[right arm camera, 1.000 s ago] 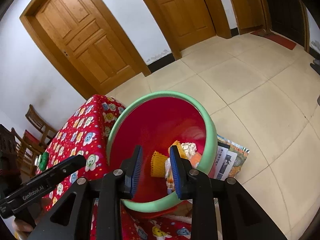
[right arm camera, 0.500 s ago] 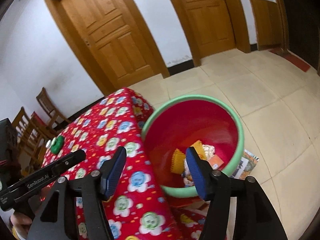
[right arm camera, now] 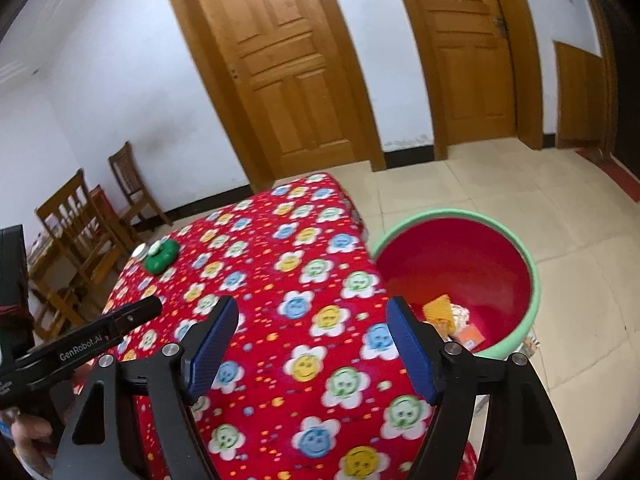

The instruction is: Collect trash

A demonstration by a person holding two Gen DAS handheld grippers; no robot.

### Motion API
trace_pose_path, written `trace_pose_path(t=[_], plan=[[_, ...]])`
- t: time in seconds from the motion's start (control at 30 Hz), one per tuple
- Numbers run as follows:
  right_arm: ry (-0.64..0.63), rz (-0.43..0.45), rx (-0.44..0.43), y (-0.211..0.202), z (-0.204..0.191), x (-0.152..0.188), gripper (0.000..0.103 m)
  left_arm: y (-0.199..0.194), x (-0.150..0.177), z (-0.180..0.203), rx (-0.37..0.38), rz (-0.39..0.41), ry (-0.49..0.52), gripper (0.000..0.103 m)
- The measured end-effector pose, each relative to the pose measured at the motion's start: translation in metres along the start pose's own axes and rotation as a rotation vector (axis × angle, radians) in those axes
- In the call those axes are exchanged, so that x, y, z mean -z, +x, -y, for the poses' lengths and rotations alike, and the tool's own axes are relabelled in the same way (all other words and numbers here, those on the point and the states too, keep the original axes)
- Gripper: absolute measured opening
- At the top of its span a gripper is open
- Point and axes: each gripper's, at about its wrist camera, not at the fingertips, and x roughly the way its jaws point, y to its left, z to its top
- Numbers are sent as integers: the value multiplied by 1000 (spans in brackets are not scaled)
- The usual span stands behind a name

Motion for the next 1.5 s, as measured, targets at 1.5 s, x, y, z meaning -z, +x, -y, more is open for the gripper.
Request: trace_pose_path(t=[1.5], plan=[[-152,45,-22,-16,-63,30,78,-64,32,-48,-188,151,-74,50]])
